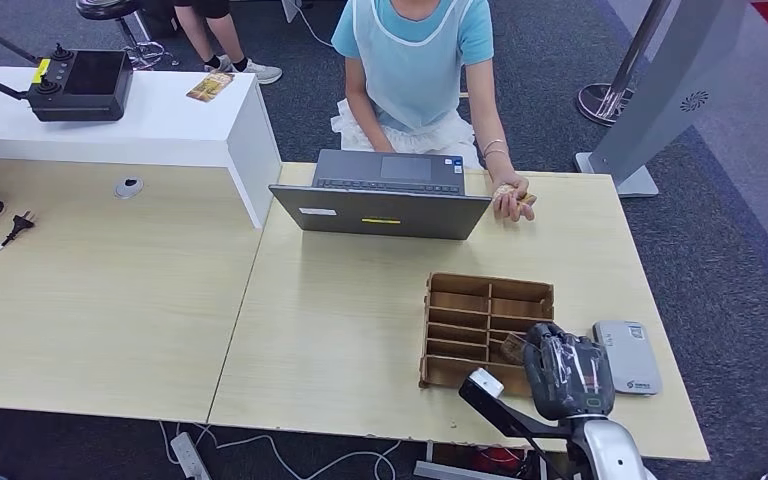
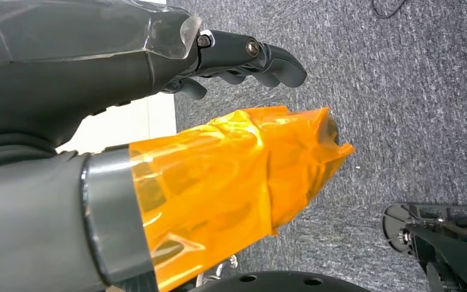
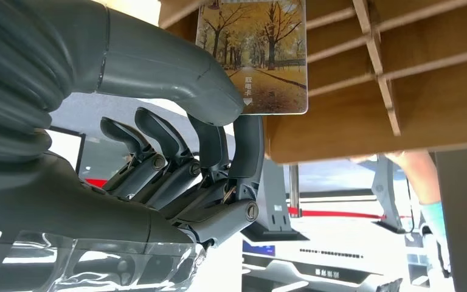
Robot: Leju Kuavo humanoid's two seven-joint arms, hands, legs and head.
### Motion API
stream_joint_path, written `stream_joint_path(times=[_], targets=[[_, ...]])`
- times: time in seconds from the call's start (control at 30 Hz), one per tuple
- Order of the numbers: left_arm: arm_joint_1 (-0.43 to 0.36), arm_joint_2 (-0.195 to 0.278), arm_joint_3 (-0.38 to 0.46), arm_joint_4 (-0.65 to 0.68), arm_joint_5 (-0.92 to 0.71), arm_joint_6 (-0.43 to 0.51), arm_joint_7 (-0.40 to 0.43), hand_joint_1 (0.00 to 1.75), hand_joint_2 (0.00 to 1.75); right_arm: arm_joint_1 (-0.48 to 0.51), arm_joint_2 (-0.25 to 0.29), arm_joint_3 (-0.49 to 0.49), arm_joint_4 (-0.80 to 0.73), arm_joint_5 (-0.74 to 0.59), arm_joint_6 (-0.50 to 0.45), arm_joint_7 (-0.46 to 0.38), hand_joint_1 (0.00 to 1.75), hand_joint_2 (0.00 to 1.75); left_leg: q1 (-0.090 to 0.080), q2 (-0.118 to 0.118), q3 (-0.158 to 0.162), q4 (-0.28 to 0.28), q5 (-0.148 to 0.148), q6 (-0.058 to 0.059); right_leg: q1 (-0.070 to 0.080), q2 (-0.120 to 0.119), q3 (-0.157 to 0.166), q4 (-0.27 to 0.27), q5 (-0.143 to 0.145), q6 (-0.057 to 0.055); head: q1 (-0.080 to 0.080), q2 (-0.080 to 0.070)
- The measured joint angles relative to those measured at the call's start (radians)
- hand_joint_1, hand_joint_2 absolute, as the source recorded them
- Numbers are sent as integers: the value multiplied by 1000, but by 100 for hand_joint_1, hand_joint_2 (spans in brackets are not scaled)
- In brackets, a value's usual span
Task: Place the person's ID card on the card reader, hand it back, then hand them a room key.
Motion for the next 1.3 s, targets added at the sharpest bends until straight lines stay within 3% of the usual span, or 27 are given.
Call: stream_joint_path(times=[0.73, 1.03, 1.3], targets=[[0, 1, 0, 3, 0, 0, -1, 0, 0, 20, -17, -53, -57, -37, -68, -58, 175, 175, 0, 0, 0, 0, 0, 0, 0, 0, 0, 0, 0, 0, 0, 0], [0, 4, 0, 5, -1, -1, -7, 0, 0, 26, -29, -61, -98, -134, -118, -182, 175, 175, 0, 0, 0, 0, 0, 0, 0, 0, 0, 0, 0, 0, 0, 0], [0, 7, 0, 9, -2, -2, -13, 0, 0, 21, -47, -53, -132, -151, -132, -214, 175, 175, 0, 0, 0, 0, 0, 0, 0, 0, 0, 0, 0, 0, 0, 0]])
